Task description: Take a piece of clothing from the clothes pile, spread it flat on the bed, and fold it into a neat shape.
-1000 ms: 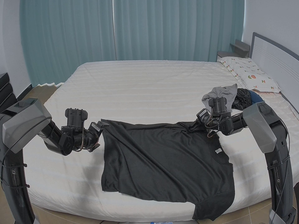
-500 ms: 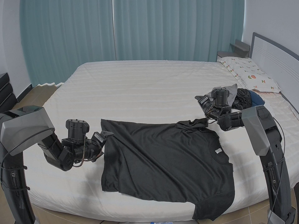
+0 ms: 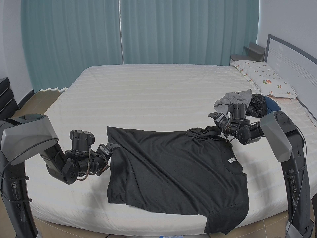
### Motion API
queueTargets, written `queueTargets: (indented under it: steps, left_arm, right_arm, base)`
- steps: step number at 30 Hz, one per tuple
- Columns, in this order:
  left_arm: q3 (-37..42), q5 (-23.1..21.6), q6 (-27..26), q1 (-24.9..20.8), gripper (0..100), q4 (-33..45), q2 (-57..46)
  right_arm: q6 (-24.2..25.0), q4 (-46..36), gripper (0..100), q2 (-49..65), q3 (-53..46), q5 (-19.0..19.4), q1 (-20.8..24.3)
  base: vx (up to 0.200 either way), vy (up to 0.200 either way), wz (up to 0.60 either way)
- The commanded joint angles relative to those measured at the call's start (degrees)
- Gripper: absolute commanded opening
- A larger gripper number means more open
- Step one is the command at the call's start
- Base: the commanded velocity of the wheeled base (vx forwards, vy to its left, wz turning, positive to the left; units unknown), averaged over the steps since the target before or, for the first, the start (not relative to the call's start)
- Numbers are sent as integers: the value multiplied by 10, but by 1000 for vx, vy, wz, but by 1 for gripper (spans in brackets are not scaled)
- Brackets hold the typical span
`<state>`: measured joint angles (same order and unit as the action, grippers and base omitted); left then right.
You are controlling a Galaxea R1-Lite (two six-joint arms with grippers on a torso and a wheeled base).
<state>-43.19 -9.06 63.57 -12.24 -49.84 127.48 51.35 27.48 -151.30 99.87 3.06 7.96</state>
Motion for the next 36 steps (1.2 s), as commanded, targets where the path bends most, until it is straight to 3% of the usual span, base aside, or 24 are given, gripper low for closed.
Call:
queueTargets:
  steps: [1, 9, 15, 19, 28, 33, 36]
  left_arm:
    - [7, -1, -1, -1, 100, 0, -1]
    - [28, 3, -7, -1, 100, -10, -21]
    - [62, 2, -6, -9, 100, -47, -36]
    - [104, 1, -6, -22, 100, -54, -60]
    - [195, 5, -5, -43, 100, -134, -71]
    - [204, -2, 2, -49, 100, -146, -70]
    - [204, -2, 5, -52, 100, -146, -70]
  right_arm:
    - [-15, 0, 100, 34, -63, 12, -23]
    - [-10, 4, 100, 94, -146, 14, -20]
    - [16, 17, 100, 169, -272, 8, 2]
    - [66, 108, 100, 225, -401, 12, 9]
    - [95, 306, 100, 271, -623, 9, 19]
    - [114, 422, 100, 261, -700, 13, 20]
    - [115, 451, 100, 254, -717, 14, 23]
  base:
    - [0, 0, 0]
    - [0, 0, 0]
    - [-33, 0, 0]
    - [-200, 0, 0]
    - [-156, 0, 0]
    - [0, 0, 0]
    - [0, 0, 0]
